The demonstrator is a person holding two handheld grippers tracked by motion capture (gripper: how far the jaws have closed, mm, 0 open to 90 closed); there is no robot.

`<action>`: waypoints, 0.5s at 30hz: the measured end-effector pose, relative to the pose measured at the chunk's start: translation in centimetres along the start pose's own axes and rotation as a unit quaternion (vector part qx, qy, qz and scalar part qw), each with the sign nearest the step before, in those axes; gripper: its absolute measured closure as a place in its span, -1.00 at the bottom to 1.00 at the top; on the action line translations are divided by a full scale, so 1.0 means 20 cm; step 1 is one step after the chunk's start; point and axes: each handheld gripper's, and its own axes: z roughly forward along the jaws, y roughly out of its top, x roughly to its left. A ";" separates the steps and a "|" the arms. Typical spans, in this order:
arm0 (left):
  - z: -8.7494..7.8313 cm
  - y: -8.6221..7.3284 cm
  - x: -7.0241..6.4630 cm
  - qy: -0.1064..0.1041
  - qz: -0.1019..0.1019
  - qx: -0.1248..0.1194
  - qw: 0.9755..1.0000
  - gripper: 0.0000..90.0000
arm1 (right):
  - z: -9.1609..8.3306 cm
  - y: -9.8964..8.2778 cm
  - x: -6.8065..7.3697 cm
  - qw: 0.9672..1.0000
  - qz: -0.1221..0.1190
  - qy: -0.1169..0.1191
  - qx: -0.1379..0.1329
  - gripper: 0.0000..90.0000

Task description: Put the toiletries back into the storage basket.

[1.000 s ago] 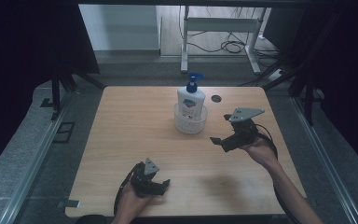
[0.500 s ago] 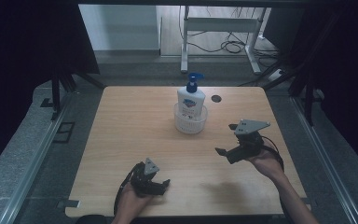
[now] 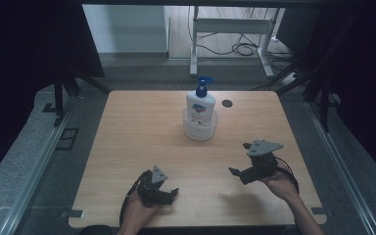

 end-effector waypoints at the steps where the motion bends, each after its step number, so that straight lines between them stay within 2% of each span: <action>1: 0.00 0.00 0.00 0.000 0.000 0.000 1.000 -0.72 | 0.00 -0.01 0.01 1.000 0.001 0.000 0.000 -1.00; 10: 0.00 0.00 0.00 0.000 -0.005 -0.003 1.000 -0.72 | 0.03 -0.14 0.06 1.000 0.016 0.002 0.002 -0.99; 15: 0.00 0.00 0.00 0.000 -0.001 0.000 1.000 -0.72 | 0.06 -0.20 0.08 1.000 0.024 0.006 0.005 -0.99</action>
